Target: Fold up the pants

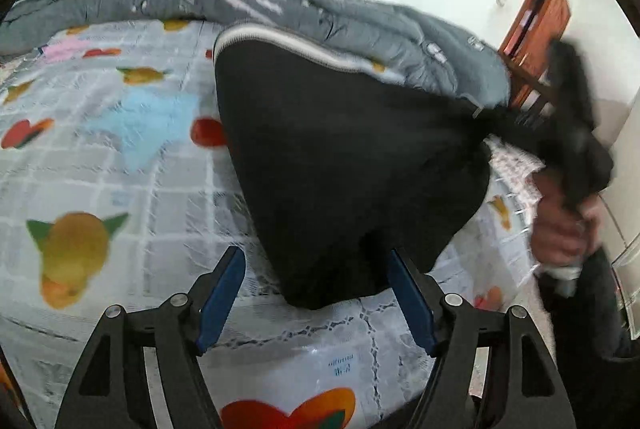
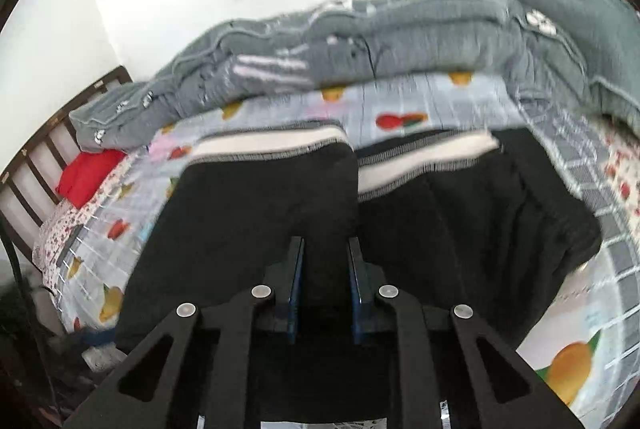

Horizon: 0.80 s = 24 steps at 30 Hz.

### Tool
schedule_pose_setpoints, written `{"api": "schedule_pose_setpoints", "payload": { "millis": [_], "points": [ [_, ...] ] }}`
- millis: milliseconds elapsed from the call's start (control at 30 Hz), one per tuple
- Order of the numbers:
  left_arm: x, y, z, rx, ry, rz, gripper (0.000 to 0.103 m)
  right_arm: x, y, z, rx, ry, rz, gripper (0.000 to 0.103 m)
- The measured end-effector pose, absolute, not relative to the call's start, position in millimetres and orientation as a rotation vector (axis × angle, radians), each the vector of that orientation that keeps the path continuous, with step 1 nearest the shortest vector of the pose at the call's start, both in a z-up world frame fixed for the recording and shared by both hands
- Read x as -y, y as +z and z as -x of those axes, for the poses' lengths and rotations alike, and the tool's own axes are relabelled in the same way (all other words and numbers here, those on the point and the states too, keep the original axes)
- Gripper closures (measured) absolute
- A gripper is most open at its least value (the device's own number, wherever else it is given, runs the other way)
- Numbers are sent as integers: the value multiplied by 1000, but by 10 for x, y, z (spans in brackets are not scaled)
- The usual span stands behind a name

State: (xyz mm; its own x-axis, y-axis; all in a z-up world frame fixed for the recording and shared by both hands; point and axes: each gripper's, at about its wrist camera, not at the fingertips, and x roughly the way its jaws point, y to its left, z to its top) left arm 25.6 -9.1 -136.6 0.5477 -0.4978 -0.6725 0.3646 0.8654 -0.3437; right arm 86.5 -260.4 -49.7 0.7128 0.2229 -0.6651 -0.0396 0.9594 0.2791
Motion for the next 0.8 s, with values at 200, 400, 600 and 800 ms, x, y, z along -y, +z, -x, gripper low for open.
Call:
{"api": "schedule_pose_setpoints", "payload": {
  "millis": [200, 400, 600, 800],
  "points": [
    [510, -1455, -296, -818, -365, -50, 32, 2901, -188, -726, -667, 125, -143, 86],
    [582, -1374, -396, -807, -450, 46, 28, 3733, -347, -507, -638, -66, -148, 86],
    [787, -1416, -336, -809, -434, -18, 27, 3958, -982, -368, -716, -129, -152, 87],
    [554, -1313, -104, -772, -509, 37, 29, 3942, -691, -393, -725, -134, -140, 82]
  ]
}}
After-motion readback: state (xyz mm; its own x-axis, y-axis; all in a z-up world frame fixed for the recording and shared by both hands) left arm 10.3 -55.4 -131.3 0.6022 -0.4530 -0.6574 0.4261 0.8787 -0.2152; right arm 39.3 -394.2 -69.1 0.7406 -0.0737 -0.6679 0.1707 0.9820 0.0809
